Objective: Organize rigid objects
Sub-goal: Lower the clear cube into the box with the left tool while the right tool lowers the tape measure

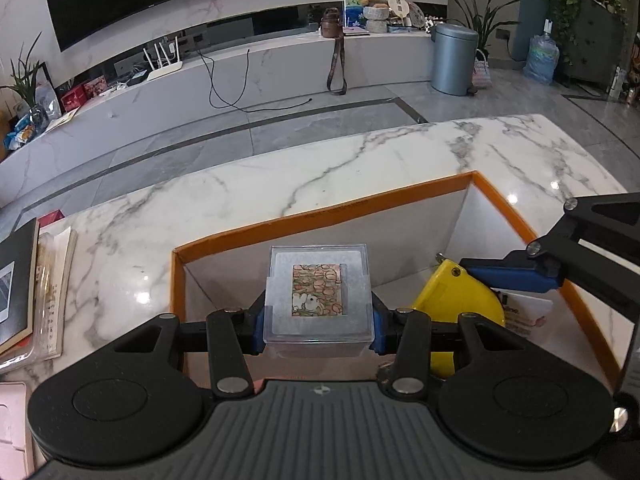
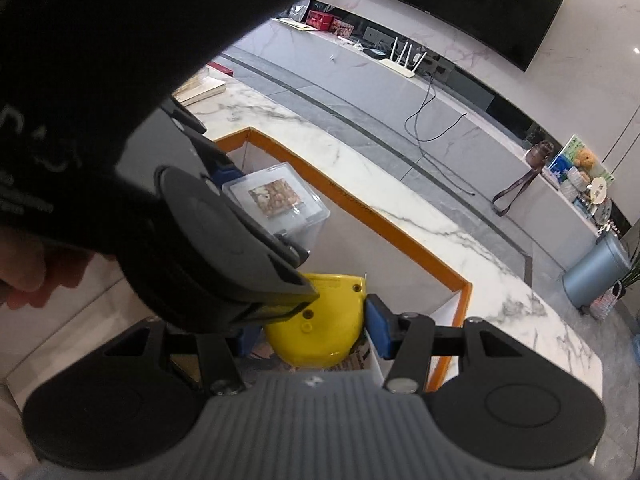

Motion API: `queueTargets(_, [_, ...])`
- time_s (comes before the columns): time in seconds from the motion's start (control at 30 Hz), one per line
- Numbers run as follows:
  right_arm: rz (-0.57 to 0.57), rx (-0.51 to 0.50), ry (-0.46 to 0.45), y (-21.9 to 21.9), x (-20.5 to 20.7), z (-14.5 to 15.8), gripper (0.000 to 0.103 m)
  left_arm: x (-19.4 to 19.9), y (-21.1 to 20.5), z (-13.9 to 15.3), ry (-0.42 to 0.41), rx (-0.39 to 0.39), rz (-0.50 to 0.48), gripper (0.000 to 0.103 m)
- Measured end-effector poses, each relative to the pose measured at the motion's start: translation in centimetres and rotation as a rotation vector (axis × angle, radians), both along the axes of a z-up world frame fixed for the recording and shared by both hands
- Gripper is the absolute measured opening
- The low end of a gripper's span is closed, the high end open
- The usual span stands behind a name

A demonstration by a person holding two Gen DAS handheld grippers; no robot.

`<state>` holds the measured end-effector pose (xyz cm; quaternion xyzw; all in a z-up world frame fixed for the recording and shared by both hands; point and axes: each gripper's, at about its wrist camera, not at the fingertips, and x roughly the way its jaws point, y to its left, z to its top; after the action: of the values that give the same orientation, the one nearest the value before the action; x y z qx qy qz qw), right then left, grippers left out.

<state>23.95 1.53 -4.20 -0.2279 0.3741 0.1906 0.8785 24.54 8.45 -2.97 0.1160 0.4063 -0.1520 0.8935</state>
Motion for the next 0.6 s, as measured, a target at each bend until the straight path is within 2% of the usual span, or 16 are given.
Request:
queueTargets(0.13, [0.049,-0.071,-0.005,0.9,0.7,-0.7,0.054,0.4,0.2,-0.5,0.035,0.017,-0.019,0.052])
queueTargets(0.27, [0.09,-0.086,0.027,1.3,1.5,-0.7,0.054,0.8,0.7,-0.8,0.058,0.023,-0.006,0.052])
queueTargets(0.47, [0.094,-0.016,0.107,0.0,2.5,0.5,0.054,1.6,1.4,-0.6,0.083,-0.029,0.013,0.053])
queueTargets(0.6, [0.1,0.029,0.187,-0.5,3.4,0.7,0.054,2.2,1.0,-0.7,0.116,0.009,-0.01,0.053])
